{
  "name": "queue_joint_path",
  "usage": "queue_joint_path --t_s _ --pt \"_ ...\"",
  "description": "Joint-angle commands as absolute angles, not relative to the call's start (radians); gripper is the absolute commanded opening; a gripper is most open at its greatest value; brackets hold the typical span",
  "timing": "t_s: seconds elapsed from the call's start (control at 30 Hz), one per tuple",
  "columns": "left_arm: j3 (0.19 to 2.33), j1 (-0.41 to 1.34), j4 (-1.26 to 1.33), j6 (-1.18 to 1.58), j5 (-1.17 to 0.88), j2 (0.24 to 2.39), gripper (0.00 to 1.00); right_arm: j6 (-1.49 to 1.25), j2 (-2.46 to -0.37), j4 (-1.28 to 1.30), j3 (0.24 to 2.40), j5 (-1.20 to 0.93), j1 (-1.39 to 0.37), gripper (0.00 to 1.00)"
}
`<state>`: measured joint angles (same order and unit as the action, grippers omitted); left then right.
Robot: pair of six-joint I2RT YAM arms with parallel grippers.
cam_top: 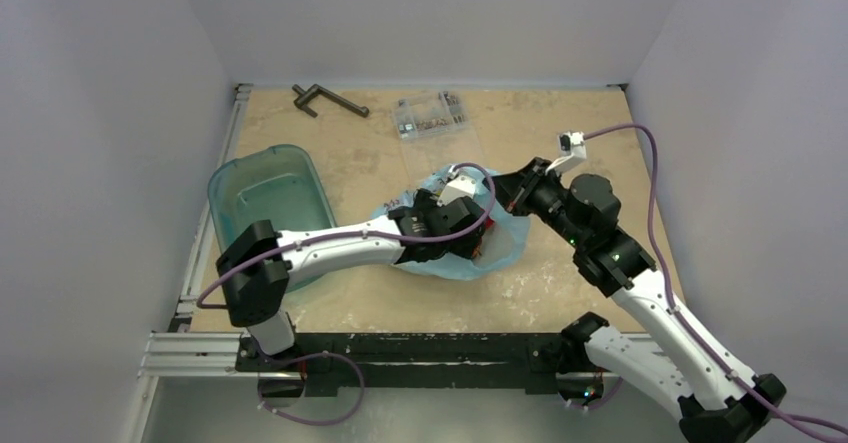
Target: Take the fake fruits out of the plastic bag
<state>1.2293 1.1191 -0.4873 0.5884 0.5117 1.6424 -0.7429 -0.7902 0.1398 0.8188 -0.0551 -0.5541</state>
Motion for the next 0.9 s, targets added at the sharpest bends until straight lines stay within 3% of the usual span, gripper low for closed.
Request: queue_joint_path --t_s 0.0,0.07,0.1,0.17,0.33,0.57,0.87 --pt "1.328 1.100 -0.619 0.667 0.680 1.772 0.99 -0.742 -0.759 0.141 0.814 -0.037 -0.548 0.00" --pt "1.344 1.085 -0.626 0.645 0.712 1.794 0.91 -0.731 -0.746 0.151 0.801 -0.004 -0.549 0.00" --pt "1.330 1.063 -0.584 0.602 0.710 1.776 0.69 -0.716 -0.737 0.173 0.794 0.033 -0.549 0.00" --pt "1.314 1.045 -0.539 0.552 0.674 1.748 0.55 -0.704 -0.726 0.183 0.785 0.067 -0.549 0.00" --pt "1.284 1.032 -0.458 0.445 0.553 1.643 0.00 -0.658 -0.721 0.225 0.774 0.196 -0.549 0.00" --pt "1.263 0.936 -0.285 0.351 0.059 1.460 0.00 -0.549 -0.742 0.335 0.870 0.427 -0.548 0.00" --pt "1.504 0.834 -0.187 0.291 -0.329 1.443 0.00 -0.397 -0.779 0.388 1.088 0.565 -0.548 0.00"
